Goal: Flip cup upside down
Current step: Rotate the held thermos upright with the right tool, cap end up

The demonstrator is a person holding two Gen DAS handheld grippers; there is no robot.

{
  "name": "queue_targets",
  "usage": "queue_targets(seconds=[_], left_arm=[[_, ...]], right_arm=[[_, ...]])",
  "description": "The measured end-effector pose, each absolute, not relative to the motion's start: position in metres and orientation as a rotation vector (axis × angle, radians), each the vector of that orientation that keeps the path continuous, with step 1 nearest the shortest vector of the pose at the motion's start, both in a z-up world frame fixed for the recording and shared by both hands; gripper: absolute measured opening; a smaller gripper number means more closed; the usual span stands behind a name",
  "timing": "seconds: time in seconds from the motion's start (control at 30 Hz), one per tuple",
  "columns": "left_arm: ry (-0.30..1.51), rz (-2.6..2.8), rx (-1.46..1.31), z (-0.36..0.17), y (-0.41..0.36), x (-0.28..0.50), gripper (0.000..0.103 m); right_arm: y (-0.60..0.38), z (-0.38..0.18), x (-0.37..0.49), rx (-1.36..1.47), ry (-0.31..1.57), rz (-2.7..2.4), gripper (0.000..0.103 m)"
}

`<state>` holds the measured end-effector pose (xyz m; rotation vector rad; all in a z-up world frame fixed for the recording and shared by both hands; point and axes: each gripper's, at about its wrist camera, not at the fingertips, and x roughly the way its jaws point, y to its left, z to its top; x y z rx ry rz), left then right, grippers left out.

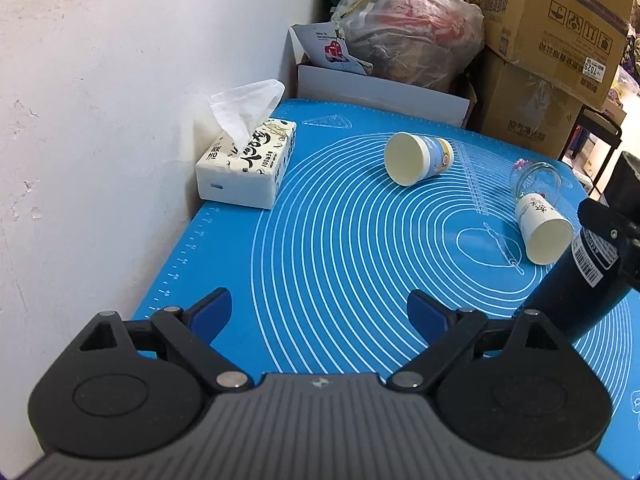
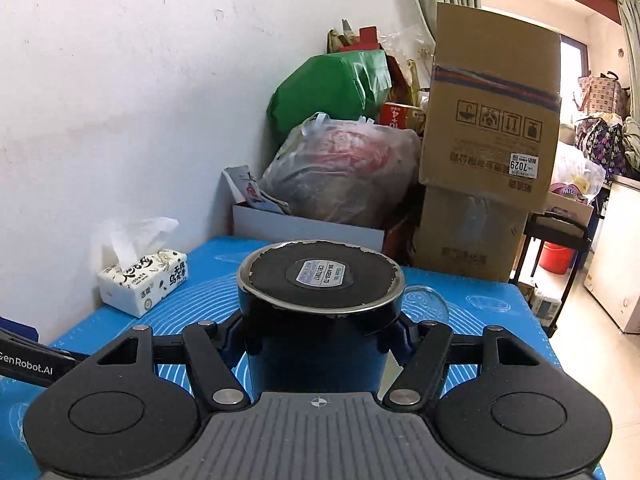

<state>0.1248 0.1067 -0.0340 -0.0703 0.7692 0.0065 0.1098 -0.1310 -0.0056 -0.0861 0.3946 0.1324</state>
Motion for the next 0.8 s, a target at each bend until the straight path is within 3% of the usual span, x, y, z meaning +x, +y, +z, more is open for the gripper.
queue_targets(seconds=[0.8], left_arm=[[0.772, 0.011, -0.086, -0.034, 0.104, 0.123, 0.094]], right_arm=[[-0.13, -0.007, 0.111, -0.116, 0.383, 0.152, 0.066]])
